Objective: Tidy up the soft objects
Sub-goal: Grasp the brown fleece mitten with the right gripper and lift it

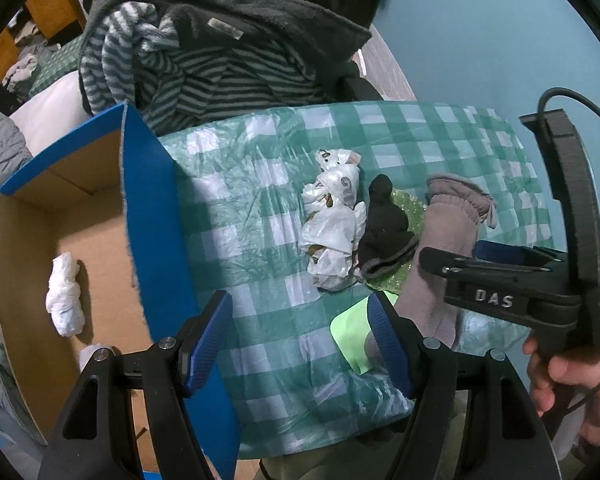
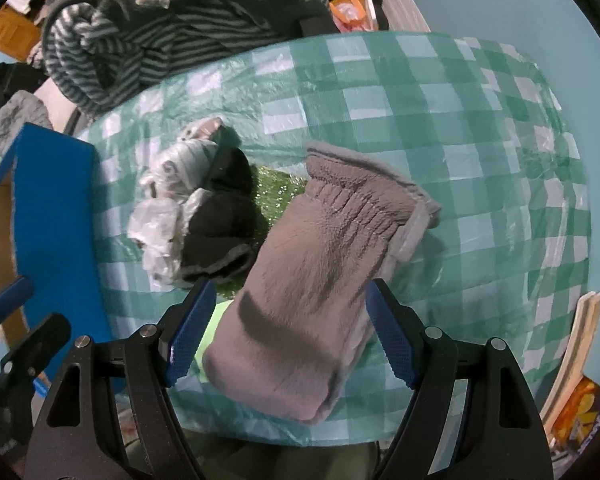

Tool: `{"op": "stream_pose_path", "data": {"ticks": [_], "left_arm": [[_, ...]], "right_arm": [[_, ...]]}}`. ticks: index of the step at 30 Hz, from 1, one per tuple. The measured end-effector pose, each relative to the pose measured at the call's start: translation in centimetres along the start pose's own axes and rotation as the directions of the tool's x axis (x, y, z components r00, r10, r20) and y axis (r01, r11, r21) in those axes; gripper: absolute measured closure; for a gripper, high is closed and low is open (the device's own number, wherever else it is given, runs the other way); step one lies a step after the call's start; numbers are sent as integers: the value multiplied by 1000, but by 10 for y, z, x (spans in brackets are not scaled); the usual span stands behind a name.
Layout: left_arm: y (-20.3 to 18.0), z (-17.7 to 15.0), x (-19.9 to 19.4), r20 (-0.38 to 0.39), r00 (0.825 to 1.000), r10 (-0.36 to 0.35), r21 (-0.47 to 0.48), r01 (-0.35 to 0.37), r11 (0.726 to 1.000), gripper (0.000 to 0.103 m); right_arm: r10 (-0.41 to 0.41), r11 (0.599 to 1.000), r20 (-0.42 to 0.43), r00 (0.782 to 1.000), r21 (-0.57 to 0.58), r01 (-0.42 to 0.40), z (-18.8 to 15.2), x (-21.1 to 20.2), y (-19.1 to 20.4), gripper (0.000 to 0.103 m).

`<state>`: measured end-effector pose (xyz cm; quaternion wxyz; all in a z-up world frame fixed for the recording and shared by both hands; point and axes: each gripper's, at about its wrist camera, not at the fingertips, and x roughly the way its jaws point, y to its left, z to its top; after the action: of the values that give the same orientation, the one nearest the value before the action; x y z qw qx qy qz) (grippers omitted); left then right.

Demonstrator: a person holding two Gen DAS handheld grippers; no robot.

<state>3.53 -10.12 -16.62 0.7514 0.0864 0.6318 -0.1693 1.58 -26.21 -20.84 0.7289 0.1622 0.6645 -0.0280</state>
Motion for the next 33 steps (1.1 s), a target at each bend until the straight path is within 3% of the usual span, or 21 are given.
{"op": "stream_pose_path", "data": {"ticks": [9,12,14,20,33], "left_arm": [[1,3,21,-44,999,1,-11,-2,1000,32],[1,3,25,-54,999,5,-10,-5,1000,32],[1,3,27,-59,998,6,-8,-6,1000,32],[0,4,31,-67,998,6,-14,-7,1000,32],[0,21,40,-81,996,27,-13,-29,1000,32]], "right_arm": [[-43,999,-20,999,10,43,2,20,-4,25],[-61,998,-23,998,-7,61,4,22,-4,39],[-51,999,-29,998,-15,50,4,23,-6,55],[-45,996,-17,999,-79,43,-2,16,-11,75],[-83,996,30,996,-37,84,-1,-4,-79,83]]}}
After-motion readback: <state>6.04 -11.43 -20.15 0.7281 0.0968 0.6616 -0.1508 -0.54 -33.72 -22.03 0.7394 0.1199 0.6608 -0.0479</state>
